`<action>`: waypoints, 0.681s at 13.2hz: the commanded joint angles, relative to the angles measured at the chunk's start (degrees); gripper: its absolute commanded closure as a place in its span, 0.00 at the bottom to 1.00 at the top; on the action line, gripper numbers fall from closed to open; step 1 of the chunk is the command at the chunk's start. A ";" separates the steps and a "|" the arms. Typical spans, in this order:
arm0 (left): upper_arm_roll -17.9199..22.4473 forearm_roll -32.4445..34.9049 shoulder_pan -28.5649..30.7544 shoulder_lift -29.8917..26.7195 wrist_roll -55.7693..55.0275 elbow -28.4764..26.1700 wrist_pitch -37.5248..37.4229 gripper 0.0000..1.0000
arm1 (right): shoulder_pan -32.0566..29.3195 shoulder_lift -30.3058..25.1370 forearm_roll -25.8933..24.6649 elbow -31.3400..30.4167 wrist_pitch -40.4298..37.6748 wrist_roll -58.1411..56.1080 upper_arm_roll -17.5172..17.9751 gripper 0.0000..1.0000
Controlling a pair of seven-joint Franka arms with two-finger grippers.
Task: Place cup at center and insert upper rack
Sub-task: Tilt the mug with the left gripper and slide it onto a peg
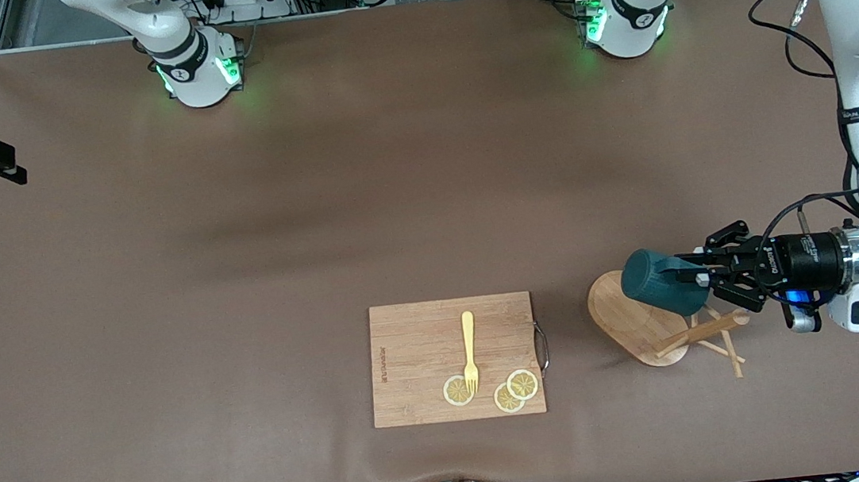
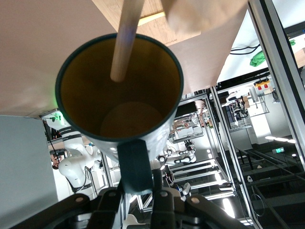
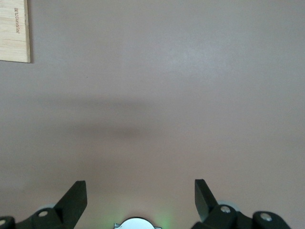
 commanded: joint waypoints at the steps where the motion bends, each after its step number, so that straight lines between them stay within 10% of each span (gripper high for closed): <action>1: -0.46 -1.79 0.47 0.98 0.95 0.77 -1.29 1.00 | 0.45 -0.07 0.56 0.03 -0.45 0.93 -0.30 0.00; 9: -0.46 -3.29 1.70 2.30 1.83 0.95 -1.38 1.00 | 0.71 -0.07 0.56 0.03 -0.45 0.84 -0.30 0.00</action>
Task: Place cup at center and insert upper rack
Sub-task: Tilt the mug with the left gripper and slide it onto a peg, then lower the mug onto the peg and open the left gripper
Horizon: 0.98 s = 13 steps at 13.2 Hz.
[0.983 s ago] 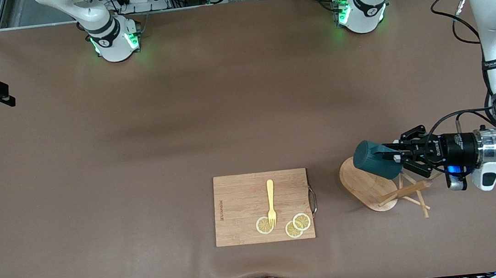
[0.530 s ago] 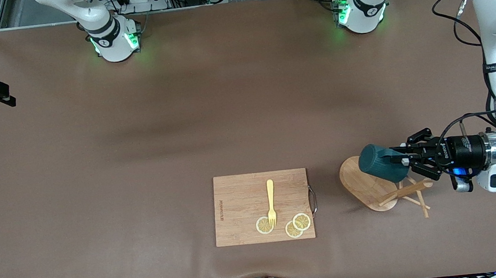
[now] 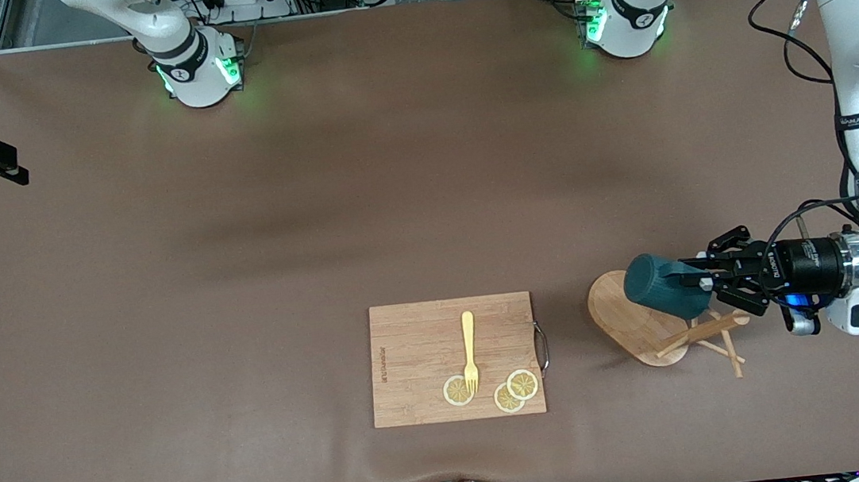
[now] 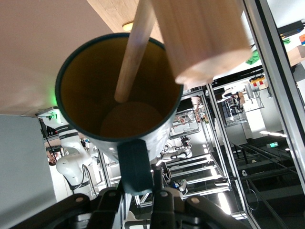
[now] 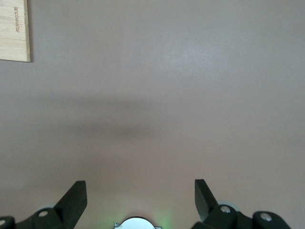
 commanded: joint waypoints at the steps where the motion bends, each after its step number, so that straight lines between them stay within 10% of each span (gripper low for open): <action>1: -0.35 -1.81 0.95 0.90 0.86 1.02 -1.05 1.00 | 0.69 -0.15 0.56 0.08 -0.45 0.84 -0.39 0.00; 13: -0.52 -1.90 2.62 2.66 3.58 1.10 -2.28 1.00 | 0.78 0.11 0.56 0.00 -0.45 0.84 -0.30 0.00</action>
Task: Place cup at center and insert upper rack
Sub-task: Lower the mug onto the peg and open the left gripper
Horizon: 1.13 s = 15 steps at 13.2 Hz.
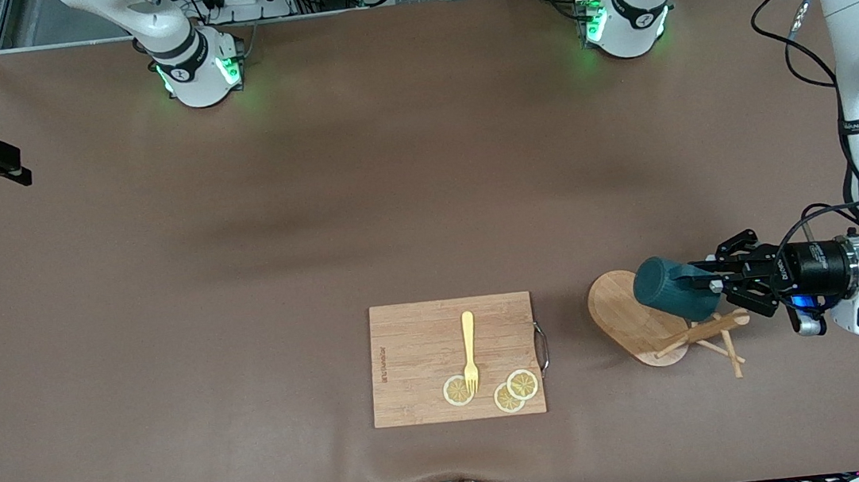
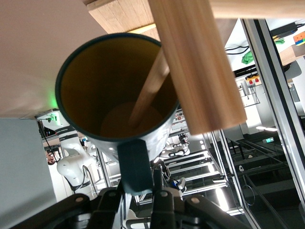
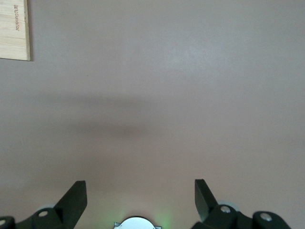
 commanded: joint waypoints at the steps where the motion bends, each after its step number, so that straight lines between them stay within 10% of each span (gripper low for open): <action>1: -0.69 -1.66 0.89 0.78 0.61 1.09 -1.18 1.00 | 0.66 -0.03 0.56 0.15 -0.45 0.84 -0.38 0.00; 15: -0.86 -5.88 2.12 2.36 0.70 1.00 -1.36 1.00 | 0.66 -0.03 0.56 0.06 -0.89 0.84 -0.38 0.00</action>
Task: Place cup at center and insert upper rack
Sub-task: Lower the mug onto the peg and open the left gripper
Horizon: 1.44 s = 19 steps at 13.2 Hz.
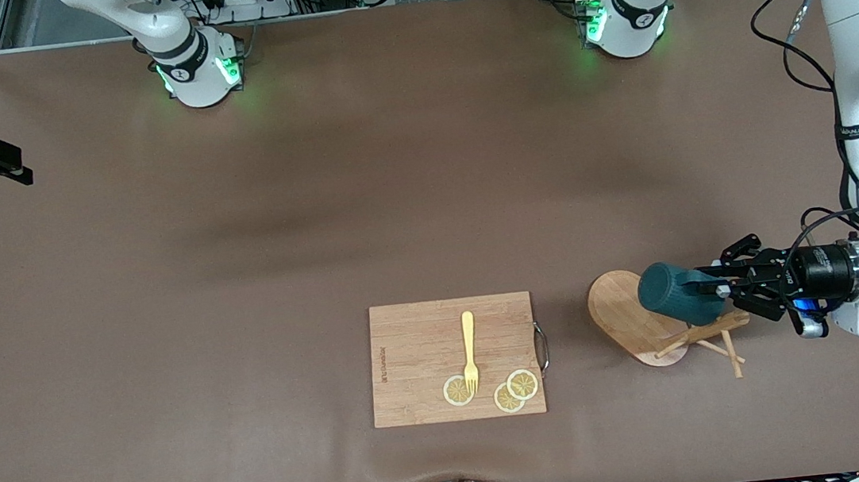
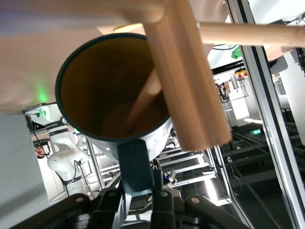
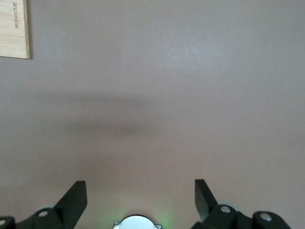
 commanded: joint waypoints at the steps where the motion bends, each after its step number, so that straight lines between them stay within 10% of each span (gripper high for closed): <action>1: -0.56 -2.32 0.84 1.16 0.40 1.08 -1.09 1.00 | 0.65 -0.04 0.56 0.17 -0.55 0.84 -0.38 0.00; 17: -0.74 -2.41 1.72 2.12 0.49 0.91 -1.80 0.96 | 1.09 -0.04 0.56 0.26 -0.55 0.84 -0.29 0.00; 19: -0.82 -2.50 1.72 2.04 0.49 0.91 -1.80 0.47 | 1.09 -0.04 0.56 0.26 -0.47 0.84 -0.29 0.00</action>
